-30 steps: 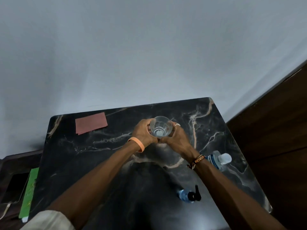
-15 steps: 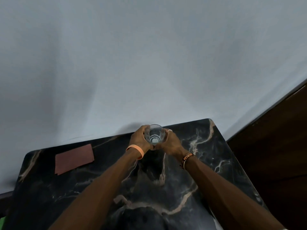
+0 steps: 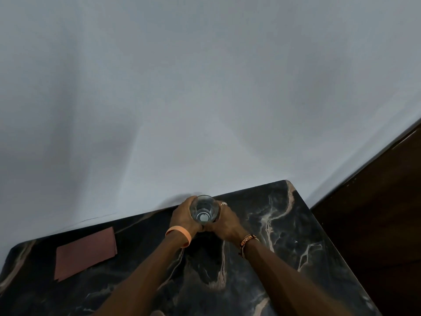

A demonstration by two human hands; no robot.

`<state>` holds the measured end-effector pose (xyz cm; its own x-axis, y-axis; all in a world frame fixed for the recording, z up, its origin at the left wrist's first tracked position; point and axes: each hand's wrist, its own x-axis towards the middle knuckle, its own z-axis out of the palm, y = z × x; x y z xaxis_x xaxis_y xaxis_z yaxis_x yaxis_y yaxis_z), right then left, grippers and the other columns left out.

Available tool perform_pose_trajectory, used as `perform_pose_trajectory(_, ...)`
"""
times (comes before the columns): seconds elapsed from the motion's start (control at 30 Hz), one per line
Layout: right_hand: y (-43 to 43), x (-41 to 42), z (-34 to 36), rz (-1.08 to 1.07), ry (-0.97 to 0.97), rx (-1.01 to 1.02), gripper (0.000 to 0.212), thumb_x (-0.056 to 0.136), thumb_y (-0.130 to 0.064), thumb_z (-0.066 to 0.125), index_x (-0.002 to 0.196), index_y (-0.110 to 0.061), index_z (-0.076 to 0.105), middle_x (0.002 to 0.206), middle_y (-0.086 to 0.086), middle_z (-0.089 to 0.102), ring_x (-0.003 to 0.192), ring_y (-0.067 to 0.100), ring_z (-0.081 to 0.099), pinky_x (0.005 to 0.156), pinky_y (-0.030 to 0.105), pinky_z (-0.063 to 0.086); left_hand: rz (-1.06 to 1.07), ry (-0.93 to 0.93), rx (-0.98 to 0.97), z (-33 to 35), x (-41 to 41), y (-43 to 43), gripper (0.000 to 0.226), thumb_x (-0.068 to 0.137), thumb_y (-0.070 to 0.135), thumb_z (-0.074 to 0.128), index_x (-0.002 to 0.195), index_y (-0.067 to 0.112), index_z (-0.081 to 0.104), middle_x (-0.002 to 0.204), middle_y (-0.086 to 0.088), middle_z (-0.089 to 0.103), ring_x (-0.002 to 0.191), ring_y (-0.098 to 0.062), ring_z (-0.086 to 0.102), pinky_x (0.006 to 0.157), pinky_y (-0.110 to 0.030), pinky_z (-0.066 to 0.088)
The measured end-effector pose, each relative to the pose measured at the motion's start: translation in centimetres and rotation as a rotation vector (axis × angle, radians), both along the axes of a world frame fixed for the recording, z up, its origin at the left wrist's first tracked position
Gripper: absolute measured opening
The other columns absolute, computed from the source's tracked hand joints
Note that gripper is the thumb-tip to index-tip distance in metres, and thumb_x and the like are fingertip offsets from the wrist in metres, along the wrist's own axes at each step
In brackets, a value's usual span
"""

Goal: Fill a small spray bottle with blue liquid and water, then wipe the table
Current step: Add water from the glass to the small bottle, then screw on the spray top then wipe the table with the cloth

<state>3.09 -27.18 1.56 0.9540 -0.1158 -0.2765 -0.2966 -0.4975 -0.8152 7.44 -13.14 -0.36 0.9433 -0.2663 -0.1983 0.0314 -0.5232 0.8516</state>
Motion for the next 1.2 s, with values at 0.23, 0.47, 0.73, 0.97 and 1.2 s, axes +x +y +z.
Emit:
perform_pose_trajectory(0.23,0.2,-0.9,-0.7,-0.043,0.026,-0.018,0.073,0.070,-0.033,0.087,0.132,-0.026,0.049,0.120,-0.009,0.059,0.107,0.009,0.061,0.091,0.027,0.054,0.011,-0.013,-0.018,-1.2,-0.1,0.1,0.075,0.054,0.013,0.089,0.109,0.048,0.053,0.101,0.030,0.057,0.101,-0.013,0.062,0.087,-0.023,0.049)
perform_pose_trajectory(0.47,0.5,-1.5,-0.6,-0.075,0.125,-0.166,0.102,0.081,-0.019,0.074,0.157,-0.007,0.007,0.158,0.011,0.031,0.144,0.026,0.033,0.115,0.037,0.035,0.041,0.044,0.159,-1.4,-1.2,0.1,0.111,0.070,0.017,0.082,0.155,0.022,0.010,0.149,-0.011,0.039,0.133,-0.029,0.044,0.108,-0.043,0.041)
perform_pose_trajectory(0.73,0.0,-5.0,2.3,-0.128,0.147,-0.177,0.097,0.082,-0.011,0.067,0.158,-0.011,0.007,0.163,0.009,0.018,0.150,0.023,0.018,0.120,0.036,0.026,0.189,-0.050,0.066,0.6,-5.3,2.0,0.088,0.071,-0.009,0.063,0.149,0.015,0.030,0.148,-0.012,0.034,0.135,-0.028,0.040,0.109,-0.045,0.040)
perform_pose_trajectory(0.97,-0.1,-10.1,5.2,-0.165,0.115,-0.171,0.094,0.083,-0.013,0.068,0.157,-0.010,0.010,0.151,0.016,0.041,0.135,0.028,0.045,0.108,0.043,0.043,0.137,-0.182,-0.015,3.6,-9.4,2.0,0.065,0.078,-0.006,0.066,0.136,0.016,0.048,0.133,-0.007,0.050,0.120,-0.022,0.053,0.099,-0.042,0.050)
perform_pose_trajectory(1.2,-2.0,-15.4,8.3,-0.191,-0.012,-0.239,0.092,0.086,-0.024,0.071,0.157,-0.010,0.014,0.159,0.011,0.029,0.142,0.026,0.036,0.114,0.039,0.037,-0.054,-0.196,-0.086,6.8,-14.2,-1.8,0.047,0.083,0.000,0.068,0.124,0.021,0.059,0.122,0.000,0.062,0.112,-0.014,0.060,0.096,-0.034,0.053)
